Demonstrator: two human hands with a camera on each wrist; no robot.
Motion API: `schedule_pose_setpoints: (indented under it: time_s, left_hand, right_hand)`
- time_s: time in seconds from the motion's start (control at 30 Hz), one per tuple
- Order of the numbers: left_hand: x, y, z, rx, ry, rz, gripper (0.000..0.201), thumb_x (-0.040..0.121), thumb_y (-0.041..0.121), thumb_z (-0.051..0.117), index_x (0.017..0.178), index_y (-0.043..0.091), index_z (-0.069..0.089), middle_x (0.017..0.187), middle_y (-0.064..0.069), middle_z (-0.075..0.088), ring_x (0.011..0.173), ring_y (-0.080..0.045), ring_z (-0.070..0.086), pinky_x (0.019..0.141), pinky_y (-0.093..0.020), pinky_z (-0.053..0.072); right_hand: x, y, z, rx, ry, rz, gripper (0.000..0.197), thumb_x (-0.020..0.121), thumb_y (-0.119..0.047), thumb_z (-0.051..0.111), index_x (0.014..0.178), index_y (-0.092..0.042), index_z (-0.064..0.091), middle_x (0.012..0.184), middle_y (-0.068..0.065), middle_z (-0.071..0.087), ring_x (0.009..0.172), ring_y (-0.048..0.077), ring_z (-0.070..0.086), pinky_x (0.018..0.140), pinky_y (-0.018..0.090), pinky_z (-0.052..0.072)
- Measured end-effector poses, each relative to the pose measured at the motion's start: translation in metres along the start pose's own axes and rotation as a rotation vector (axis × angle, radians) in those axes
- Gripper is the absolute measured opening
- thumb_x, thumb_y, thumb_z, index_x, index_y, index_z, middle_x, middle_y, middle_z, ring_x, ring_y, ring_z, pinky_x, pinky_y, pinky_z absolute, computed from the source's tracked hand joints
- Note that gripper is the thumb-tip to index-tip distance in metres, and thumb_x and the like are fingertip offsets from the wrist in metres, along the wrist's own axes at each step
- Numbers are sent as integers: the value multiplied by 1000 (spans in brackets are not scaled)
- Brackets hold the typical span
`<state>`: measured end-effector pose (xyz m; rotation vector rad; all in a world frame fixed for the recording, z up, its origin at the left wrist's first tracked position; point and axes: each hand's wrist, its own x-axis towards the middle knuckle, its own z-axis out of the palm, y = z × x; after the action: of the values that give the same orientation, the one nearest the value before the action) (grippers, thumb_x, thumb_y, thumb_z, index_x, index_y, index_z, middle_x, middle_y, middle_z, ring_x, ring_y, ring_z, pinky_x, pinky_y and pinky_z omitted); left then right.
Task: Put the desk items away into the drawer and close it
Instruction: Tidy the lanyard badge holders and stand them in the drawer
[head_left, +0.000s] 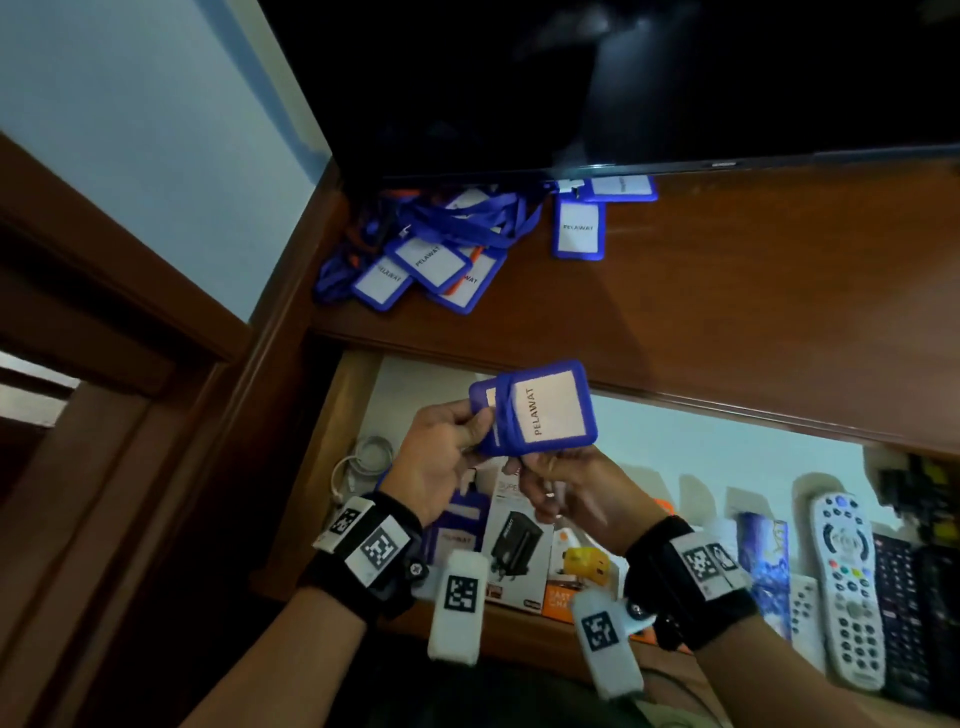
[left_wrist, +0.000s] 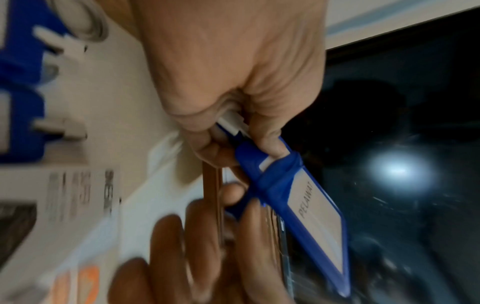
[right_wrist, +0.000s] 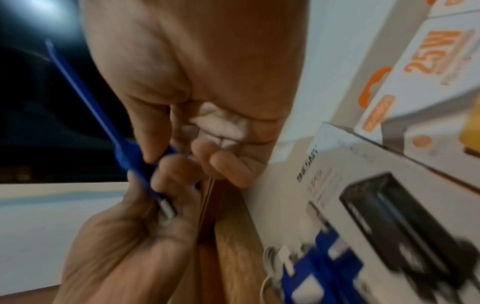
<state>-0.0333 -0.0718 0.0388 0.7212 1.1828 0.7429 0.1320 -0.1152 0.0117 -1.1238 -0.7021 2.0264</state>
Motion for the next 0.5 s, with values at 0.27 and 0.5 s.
schedule_pose_setpoints:
  time_s: [0.27, 0.5]
  left_hand:
    - [54, 15, -75, 959, -200, -82, 13, 87, 15, 65, 77, 8, 70, 80, -10, 69, 75, -19, 61, 76, -36, 50]
    - [70, -17, -52, 1690, -703, -185, 26, 86, 29, 65, 71, 8, 60, 90, -12, 65, 81, -27, 61, 69, -34, 50]
  right_hand:
    - [38, -58, -45, -351, 636, -288, 36, 85, 8, 52, 65, -16, 70, 48, -3, 51, 45, 13, 39, 43, 21, 32]
    - [106, -111, -66, -482, 867, -271, 37, 68, -30, 67, 103, -33, 58, 120, 4, 50, 104, 21, 56, 91, 42, 50]
